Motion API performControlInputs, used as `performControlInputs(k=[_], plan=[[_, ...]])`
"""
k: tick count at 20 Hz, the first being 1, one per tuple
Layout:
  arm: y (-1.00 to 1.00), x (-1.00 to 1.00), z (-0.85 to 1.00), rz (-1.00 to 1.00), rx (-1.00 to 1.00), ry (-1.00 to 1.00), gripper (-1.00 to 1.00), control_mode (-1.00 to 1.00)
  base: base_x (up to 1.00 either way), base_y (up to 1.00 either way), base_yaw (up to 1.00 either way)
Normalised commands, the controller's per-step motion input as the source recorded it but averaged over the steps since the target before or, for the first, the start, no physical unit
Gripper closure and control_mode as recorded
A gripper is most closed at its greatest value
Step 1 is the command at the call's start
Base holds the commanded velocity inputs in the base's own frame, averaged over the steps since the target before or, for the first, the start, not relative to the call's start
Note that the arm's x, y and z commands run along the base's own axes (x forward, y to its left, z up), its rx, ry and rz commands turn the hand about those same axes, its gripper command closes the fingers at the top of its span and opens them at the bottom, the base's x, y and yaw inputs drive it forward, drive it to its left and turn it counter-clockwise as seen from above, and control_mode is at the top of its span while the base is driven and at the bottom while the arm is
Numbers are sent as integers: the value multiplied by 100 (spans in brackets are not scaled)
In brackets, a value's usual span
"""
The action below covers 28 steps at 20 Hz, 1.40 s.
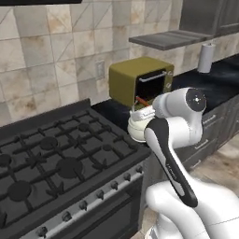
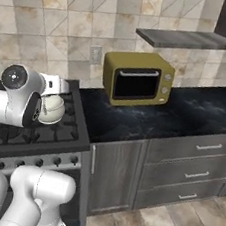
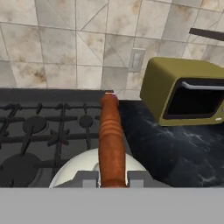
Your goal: The kettle is done boiling. Turn off the stove, then wait for 300 timesteps before moving the kettle to the dining table.
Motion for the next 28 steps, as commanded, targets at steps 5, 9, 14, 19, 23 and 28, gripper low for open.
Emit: performControlInputs(k=[5, 9, 14, 19, 23, 28], plan=[[0, 0, 0, 0, 0, 0, 100, 100, -3, -33, -36], [0, 0, 0, 0, 0, 0, 100, 100, -2, -34, -35], [0, 0, 0, 0, 0, 0, 100, 100, 0, -33, -36], [0, 0, 0, 0, 0, 0, 100, 100, 0, -29, -40], [0, 0, 0, 0, 0, 0, 100, 100, 0, -20, -39], [0, 0, 0, 0, 0, 0, 100, 100, 0, -18, -39]])
